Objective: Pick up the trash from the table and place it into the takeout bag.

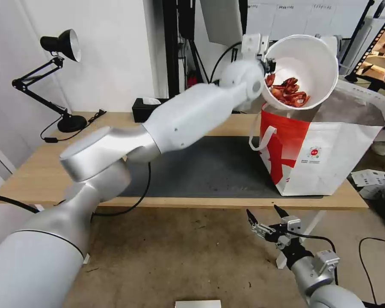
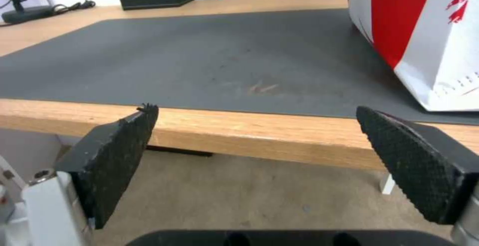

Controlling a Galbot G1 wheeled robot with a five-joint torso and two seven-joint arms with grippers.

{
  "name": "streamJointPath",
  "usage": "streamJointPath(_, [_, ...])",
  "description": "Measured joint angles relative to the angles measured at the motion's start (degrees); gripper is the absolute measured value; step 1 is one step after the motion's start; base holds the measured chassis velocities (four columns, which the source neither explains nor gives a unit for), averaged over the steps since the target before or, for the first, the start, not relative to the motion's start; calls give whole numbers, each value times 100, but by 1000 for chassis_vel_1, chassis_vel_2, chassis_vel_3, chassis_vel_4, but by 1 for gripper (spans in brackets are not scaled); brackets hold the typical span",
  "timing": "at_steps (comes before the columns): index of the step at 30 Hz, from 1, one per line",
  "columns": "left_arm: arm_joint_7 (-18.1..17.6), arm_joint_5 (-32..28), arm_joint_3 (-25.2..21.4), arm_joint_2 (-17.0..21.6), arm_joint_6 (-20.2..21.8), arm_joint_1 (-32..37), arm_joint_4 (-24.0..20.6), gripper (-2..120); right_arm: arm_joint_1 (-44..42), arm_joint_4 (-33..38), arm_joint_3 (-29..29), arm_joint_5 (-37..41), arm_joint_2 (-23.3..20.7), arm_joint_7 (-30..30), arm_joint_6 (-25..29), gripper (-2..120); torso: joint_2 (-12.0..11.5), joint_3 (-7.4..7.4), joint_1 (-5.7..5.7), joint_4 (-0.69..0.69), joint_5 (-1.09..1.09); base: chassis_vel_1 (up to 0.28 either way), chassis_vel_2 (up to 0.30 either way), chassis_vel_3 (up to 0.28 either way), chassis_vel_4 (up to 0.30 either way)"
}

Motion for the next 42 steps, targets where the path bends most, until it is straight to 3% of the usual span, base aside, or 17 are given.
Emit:
streamJointPath(6, [258,474,194,16,-12,111,-267,0,0,0,0,0,0,0,0,100,0,0,0,0,0,0,0,0,0])
streamJointPath(12, [555,513,367,14,-12,106,-545,0,0,0,0,0,0,0,0,100,0,0,0,-1,0,0,0,0,0])
streamJointPath(24, [541,112,489,19,472,195,-691,0,0,0,0,0,0,0,0,100,0,0,0,0,0,0,0,0,0])
streamJointPath(28, [511,-289,603,17,853,213,-691,0,0,0,0,0,0,0,0,100,0,0,0,-1,0,0,0,0,0])
streamJointPath(42, [681,-411,734,18,909,429,-540,0,0,0,0,0,0,0,0,100,0,0,0,0,0,0,0,0,0])
